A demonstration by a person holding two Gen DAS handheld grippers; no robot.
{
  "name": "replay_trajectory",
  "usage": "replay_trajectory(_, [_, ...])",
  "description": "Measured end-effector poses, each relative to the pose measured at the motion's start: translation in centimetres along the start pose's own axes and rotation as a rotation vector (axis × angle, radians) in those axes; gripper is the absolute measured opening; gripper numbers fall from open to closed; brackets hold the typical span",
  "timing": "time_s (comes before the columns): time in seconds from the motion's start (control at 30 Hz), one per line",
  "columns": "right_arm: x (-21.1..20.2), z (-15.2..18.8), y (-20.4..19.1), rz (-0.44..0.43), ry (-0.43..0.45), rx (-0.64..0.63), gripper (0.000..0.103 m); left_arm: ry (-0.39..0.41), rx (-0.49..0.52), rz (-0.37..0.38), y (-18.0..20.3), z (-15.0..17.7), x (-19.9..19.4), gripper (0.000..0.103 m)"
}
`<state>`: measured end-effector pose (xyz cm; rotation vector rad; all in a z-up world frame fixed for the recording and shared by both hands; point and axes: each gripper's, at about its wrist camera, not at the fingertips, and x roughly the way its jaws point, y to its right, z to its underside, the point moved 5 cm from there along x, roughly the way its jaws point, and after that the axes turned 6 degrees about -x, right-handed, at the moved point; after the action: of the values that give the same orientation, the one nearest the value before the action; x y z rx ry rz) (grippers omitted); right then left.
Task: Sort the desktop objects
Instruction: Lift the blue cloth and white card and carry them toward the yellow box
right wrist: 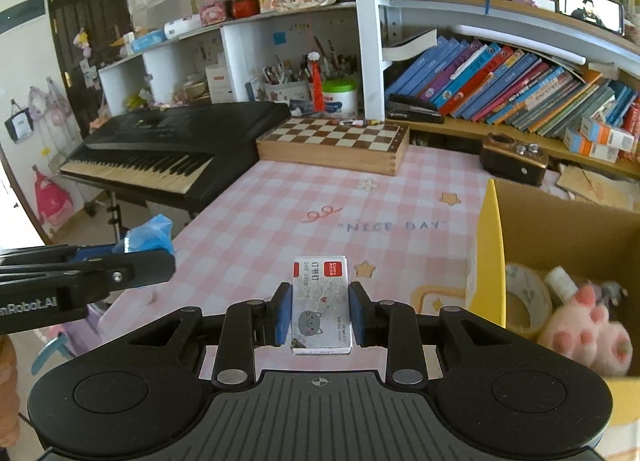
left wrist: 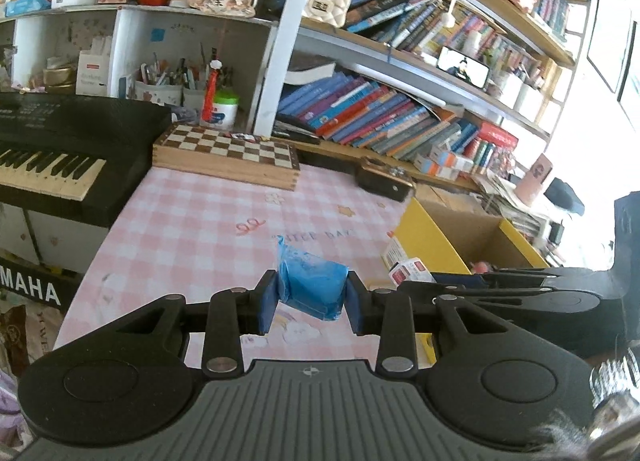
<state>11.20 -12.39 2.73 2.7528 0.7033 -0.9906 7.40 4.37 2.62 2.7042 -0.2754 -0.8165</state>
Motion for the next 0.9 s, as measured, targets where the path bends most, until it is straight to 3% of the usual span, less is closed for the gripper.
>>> replay_trajectory(0.57, [-5.7, 6.3, -0.8, 0.022, -0.041, 0.105, 0.030, -0.101, 0.081, 0.051, 2.6, 4.3, -3.8, 0.032])
replay_trajectory(0.9, [-8.3, 9.1, 0.8, 0.090, -0.058, 0.181, 0.030, -0.176, 0.146, 0.101, 4.3, 6.9, -4.1, 0.031])
